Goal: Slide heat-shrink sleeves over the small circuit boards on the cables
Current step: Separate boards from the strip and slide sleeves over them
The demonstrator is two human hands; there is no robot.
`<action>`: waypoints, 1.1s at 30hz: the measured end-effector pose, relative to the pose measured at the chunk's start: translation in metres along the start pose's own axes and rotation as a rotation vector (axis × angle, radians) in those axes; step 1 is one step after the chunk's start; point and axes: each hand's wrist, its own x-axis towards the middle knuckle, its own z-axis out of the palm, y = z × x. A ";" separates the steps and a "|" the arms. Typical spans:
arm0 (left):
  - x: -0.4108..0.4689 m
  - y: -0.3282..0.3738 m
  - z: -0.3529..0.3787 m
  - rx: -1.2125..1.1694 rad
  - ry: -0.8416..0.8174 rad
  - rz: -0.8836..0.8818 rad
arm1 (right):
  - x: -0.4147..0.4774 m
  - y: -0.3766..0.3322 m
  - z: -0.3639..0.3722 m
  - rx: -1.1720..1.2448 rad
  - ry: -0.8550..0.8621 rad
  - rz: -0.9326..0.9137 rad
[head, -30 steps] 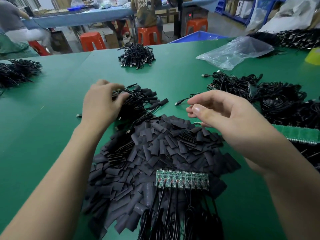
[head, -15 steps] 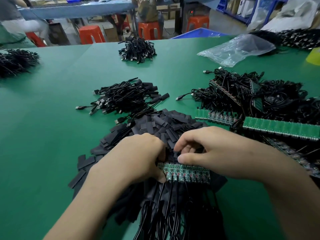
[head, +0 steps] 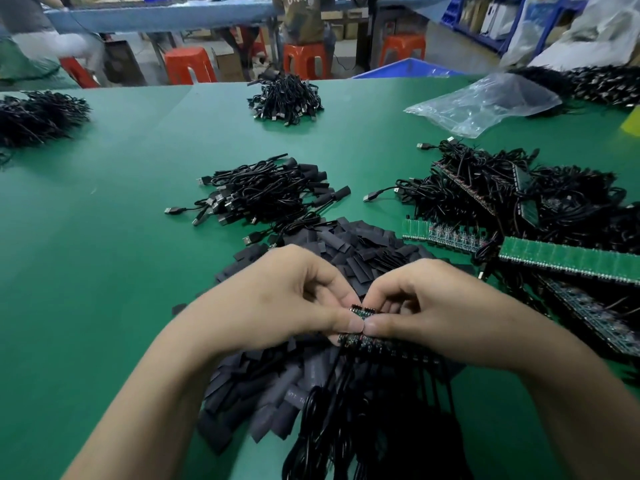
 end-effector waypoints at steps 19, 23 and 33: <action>-0.011 -0.038 0.047 -0.569 0.049 -0.028 | -0.017 0.038 0.040 0.406 0.031 -0.011; -0.013 -0.042 0.051 -0.653 0.036 -0.040 | -0.017 0.040 0.042 0.447 0.006 -0.035; -0.021 -0.049 0.047 -0.721 0.217 0.117 | -0.028 0.030 0.047 0.155 0.258 -0.078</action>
